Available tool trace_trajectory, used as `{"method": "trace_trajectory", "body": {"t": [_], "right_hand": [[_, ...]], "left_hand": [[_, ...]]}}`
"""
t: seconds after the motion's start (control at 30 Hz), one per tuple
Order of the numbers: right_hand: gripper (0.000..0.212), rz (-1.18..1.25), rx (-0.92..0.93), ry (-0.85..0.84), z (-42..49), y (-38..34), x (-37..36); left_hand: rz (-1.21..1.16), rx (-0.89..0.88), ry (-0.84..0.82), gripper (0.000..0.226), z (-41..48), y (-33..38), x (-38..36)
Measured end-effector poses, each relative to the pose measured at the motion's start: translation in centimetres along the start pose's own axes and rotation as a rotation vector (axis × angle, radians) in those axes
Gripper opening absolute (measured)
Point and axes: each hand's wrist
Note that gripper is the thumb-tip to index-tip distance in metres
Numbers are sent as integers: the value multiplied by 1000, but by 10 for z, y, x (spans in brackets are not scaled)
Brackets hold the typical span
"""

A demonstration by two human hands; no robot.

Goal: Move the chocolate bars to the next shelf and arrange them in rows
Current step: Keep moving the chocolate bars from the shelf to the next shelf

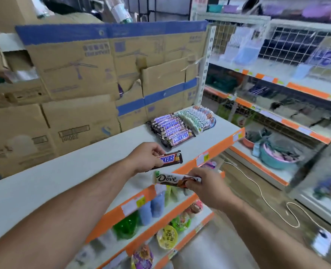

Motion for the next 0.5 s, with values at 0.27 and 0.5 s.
{"method": "trace_trajectory", "body": {"t": [0.27,0.5], "right_hand": [[3,-43,-33,-15,88,63,44],[6,-41,-39,-71,152,118,65]], "left_hand": [[47,-87,-69,23,125,42,-28],[99,-72,-73,21,191,69,-48]]}}
Point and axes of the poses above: each hand's wrist, its own z-axis towards the middle knuckle, its own x-axis out of the back of the hand, y = z × x, and after that the axes turned 12 degrees about -z, right-handed
